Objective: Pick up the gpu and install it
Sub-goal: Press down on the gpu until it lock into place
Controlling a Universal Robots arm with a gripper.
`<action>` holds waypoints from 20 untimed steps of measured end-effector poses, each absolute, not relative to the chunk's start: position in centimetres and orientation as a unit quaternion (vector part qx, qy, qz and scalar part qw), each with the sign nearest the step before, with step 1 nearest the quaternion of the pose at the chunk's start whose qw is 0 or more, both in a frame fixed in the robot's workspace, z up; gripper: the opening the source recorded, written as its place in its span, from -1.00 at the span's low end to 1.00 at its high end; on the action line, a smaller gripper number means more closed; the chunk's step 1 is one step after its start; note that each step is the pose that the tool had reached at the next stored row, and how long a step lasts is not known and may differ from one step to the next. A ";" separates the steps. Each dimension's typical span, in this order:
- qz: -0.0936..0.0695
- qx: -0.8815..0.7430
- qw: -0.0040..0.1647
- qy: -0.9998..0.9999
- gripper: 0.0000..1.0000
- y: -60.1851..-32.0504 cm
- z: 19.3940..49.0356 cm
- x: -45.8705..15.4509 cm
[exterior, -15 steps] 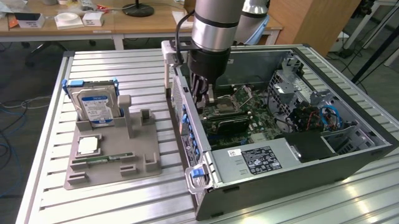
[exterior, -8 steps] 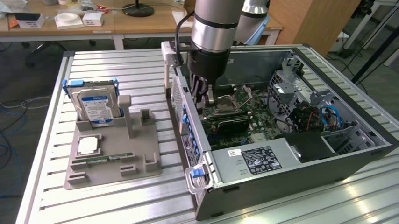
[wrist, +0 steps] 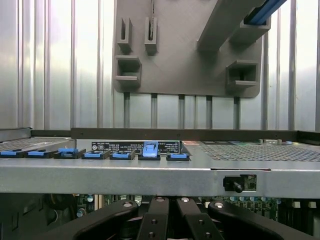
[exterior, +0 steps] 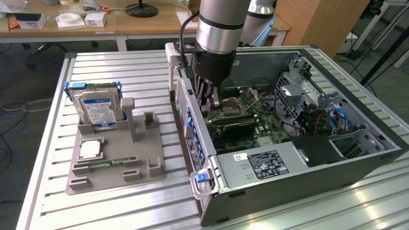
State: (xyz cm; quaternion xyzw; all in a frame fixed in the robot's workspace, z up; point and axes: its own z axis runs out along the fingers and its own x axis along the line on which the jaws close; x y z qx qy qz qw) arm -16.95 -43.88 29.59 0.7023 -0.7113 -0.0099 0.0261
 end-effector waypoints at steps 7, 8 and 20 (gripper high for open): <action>-0.011 0.702 0.025 -0.711 -0.79 -43.9 29.5 -16.9; -0.011 0.702 0.025 -0.711 -0.79 -43.9 29.6 -16.9; -0.011 0.702 0.028 -0.711 -0.79 -43.9 30.4 -16.9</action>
